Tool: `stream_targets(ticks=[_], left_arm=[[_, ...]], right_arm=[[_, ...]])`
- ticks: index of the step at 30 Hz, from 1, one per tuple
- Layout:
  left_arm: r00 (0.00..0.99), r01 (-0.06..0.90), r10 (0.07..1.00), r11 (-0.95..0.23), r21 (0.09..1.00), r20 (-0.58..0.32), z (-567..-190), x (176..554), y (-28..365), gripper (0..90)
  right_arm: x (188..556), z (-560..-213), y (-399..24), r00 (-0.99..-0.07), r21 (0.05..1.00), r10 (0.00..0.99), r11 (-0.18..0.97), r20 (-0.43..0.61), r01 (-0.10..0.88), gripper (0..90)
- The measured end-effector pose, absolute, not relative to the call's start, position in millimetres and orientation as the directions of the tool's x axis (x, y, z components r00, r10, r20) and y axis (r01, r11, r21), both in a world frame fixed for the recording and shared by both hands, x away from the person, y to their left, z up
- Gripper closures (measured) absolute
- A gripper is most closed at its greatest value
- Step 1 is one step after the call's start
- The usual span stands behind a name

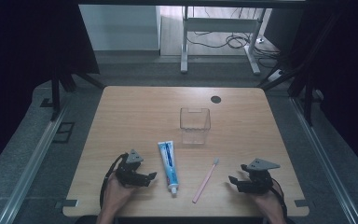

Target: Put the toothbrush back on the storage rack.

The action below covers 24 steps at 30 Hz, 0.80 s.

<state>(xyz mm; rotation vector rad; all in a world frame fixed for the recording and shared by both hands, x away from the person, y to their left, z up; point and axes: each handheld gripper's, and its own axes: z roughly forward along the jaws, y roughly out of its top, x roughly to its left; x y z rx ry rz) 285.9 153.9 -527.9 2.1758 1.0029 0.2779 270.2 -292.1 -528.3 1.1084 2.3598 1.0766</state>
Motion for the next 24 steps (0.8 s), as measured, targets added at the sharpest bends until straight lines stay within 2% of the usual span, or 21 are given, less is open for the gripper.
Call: stream_targets(ticks=[8, 24], left_arm=[[0.693, 0.552, 0.719, -0.475, 0.685, -0.060, -531.6, 283.8, 153.0, 13.9], [0.686, 0.548, 0.725, -0.458, 0.700, -0.063, -528.9, 283.3, 156.6, 14.6]], right_arm=[[269.2, -525.6, -293.6, -0.649, 0.758, 0.761, 0.411, 0.021, 0.507, 27.9], [268.6, -522.9, -292.1, -0.663, 0.755, 0.748, 0.421, 0.025, 0.503, 29.2]])
